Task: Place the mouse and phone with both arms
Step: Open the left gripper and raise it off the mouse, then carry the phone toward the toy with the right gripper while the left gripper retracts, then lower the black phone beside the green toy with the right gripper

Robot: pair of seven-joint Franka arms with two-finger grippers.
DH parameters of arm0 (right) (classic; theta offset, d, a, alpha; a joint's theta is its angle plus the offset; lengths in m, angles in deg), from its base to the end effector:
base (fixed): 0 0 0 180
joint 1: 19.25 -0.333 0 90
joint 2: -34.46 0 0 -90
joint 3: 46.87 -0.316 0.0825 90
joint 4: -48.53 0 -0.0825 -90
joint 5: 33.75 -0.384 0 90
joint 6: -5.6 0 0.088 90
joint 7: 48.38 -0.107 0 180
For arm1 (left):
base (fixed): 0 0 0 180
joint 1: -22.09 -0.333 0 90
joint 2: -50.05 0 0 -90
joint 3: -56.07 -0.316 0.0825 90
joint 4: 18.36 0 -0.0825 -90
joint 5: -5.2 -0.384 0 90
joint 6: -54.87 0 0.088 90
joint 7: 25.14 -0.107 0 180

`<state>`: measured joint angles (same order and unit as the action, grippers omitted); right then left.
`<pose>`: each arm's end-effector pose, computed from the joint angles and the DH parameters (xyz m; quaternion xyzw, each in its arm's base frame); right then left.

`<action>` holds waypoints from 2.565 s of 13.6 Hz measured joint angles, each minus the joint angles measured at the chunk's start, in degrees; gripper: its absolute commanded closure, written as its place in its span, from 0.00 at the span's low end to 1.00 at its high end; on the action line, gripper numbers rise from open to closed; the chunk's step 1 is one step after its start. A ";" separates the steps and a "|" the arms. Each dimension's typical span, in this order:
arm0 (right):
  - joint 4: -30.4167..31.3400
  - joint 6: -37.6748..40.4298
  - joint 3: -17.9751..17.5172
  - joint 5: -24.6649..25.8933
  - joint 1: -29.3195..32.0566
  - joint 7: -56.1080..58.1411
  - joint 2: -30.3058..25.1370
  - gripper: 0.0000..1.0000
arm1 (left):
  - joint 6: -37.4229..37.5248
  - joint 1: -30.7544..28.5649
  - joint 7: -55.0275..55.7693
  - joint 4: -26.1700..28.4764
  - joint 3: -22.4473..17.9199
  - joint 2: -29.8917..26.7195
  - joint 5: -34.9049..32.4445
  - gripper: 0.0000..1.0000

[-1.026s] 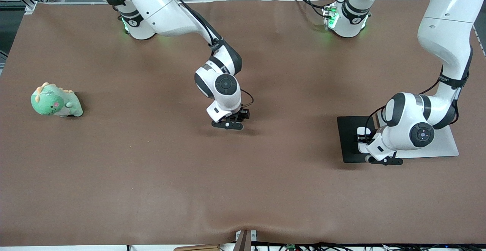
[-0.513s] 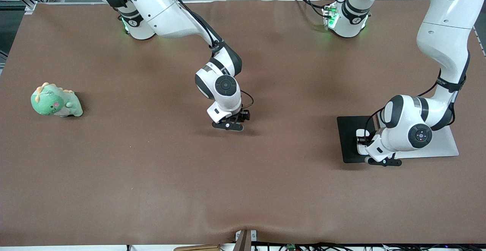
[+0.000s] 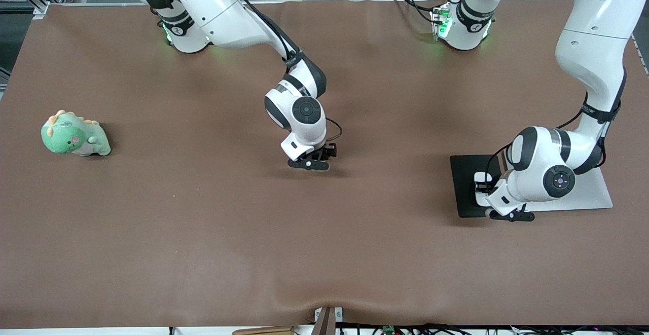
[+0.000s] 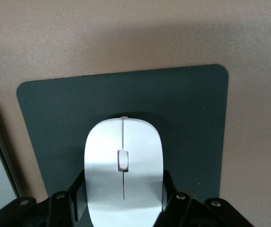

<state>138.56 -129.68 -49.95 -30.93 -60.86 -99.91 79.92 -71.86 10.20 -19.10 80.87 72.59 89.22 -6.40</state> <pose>0.5008 0.4874 0.1731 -0.9987 0.0501 0.0021 0.0004 0.6479 -0.0321 0.1859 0.9958 -0.0323 -0.0852 0.0092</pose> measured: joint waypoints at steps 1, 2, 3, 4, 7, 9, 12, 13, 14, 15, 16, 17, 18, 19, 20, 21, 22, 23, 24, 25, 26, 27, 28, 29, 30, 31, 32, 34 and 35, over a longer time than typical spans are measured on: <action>0.02 0.22 0.00 0.19 -0.14 0.00 -0.06 0.95 | 0.00 0.00 0.37 -0.04 0.01 -0.03 0.00 0.00; 0.01 0.19 0.01 0.32 -0.17 0.00 -0.03 0.95 | 0.00 0.00 0.60 -0.22 0.07 -0.13 0.00 0.00; 0.00 0.20 0.02 0.32 -0.16 0.00 -0.05 0.95 | -0.02 0.01 0.66 -0.52 0.20 -0.46 0.00 0.00; -0.05 0.29 0.12 0.33 -0.14 0.00 -0.07 0.95 | 0.09 0.03 0.70 -0.91 0.36 -1.24 0.00 0.00; -1.14 5.53 1.18 0.55 1.25 0.35 -1.83 0.95 | 5.76 0.03 0.70 -3.78 1.00 -5.79 0.00 0.00; -1.81 10.47 1.40 0.56 4.62 2.28 -5.85 0.96 | 12.76 0.00 0.70 -8.08 1.48 -9.19 0.00 0.00; -1.82 17.14 1.34 0.56 10.87 6.68 -12.39 0.99 | 20.37 -0.23 0.70 -14.91 1.54 -14.38 0.00 0.00; -1.71 19.13 1.36 0.56 12.61 8.71 -13.64 0.99 | 22.40 -0.49 0.70 -16.00 1.53 -16.33 0.00 0.00; -1.37 20.41 1.38 0.56 14.38 10.68 -14.48 0.99 | 24.50 -0.77 0.70 -16.59 1.54 -18.42 0.06 0.00; -0.52 20.67 1.40 0.56 16.23 12.18 -15.25 0.99 | 26.49 -0.96 0.70 -16.85 1.54 -20.57 0.32 0.00; 0.66 20.67 1.41 0.56 18.28 13.35 -15.97 0.99 | 28.54 -1.08 0.70 -16.96 1.54 -22.92 0.78 0.00; 1.88 20.67 1.42 0.56 20.56 15.06 -16.73 1.00 | 30.65 -1.08 0.70 -17.03 1.55 -25.32 1.07 0.00; 2.88 20.72 1.43 0.56 22.91 17.69 -17.39 1.00 | 33.08 -1.08 0.70 -17.05 1.58 -27.80 1.24 0.00; 3.78 20.86 1.46 0.56 25.11 20.53 -18.11 1.00 | 35.62 -1.07 0.70 -17.05 1.62 -30.12 1.39 0.00; 4.75 20.97 1.45 0.56 27.21 22.82 -18.92 1.00 | 37.80 -1.07 0.62 -17.02 1.67 -32.34 1.67 0.00; 5.82 21.08 1.45 0.56 29.06 24.70 -19.91 1.00 | 39.26 -1.06 0.54 -16.98 1.70 -34.28 2.21 0.00; 7.15 21.22 1.44 0.56 30.84 26.98 -21.08 1.00 | 40.25 -1.06 0.52 -16.91 1.72 -36.05 2.72 0.00; 8.91 21.24 1.45 0.56 32.59 29.53 -22.29 1.00 | 41.04 -1.06 0.51 -16.80 1.73 -37.41 2.93 0.00; 10.78 21.17 1.45 0.56 34.45 31.96 -23.36 1.00 | 41.61 -1.06 0.51 -16.67 1.72 -38.35 3.07 0.00; 12.41 21.04 1.45 0.56 36.52 34.52 -24.25 1.00 | 41.97 -1.07 0.51 -16.60 1.69 -38.93 3.43 0.00; 13.74 20.94 1.47 0.56 38.77 37.25 -24.83 1.00 | 42.35 -1.07 0.51 -16.57 1.66 -39.27 4.02 0.00; 14.84 20.81 1.47 0.56 41.11 39.93 -25.20 1.00 | 42.58 -1.05 0.51 -16.54 1.65 -39.44 4.54 0.00; 15.95 20.26 1.48 0.56 43.46 42.62 -25.37 1.00 | 42.74 -0.86 0.51 -16.46 1.61 -39.50 4.80 0.00; 17.42 18.66 1.48 0.56 45.61 45.06 -25.41 1.00 | 42.92 -0.09 0.51 -16.33 1.18 -39.50 4.88 0.00; 19.41 16.10 1.48 0.56 47.53 47.29 -25.41 1.00 | 43.11 1.84 0.56 -16.15 -0.25 -39.52 4.91 0.00; 21.72 12.89 1.49 0.56 49.23 49.36 -25.40 1.00 | 43.34 4.63 0.63 -15.99 -2.49 -39.58 4.92 0.00; 23.98 9.54 1.49 0.56 50.77 51.30 -25.35 1.00 | 43.55 7.53 0.72 -15.71 -4.84 -39.69 4.93 0.00; 26.91 4.36 1.49 0.56 53.53 54.78 -24.98 0.99 | 43.60 9.94 0.76 -15.13 -6.76 -39.90 5.62 0.00; 27.47 2.90 1.49 0.56 54.71 55.98 -24.49 0.99 | 43.60 10.00 0.76 -15.01 -6.91 -39.92 6.61 0.00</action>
<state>166.03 -126.78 -48.46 -30.37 -6.15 -43.93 55.42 -28.26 20.20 -18.34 65.86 65.68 49.30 0.20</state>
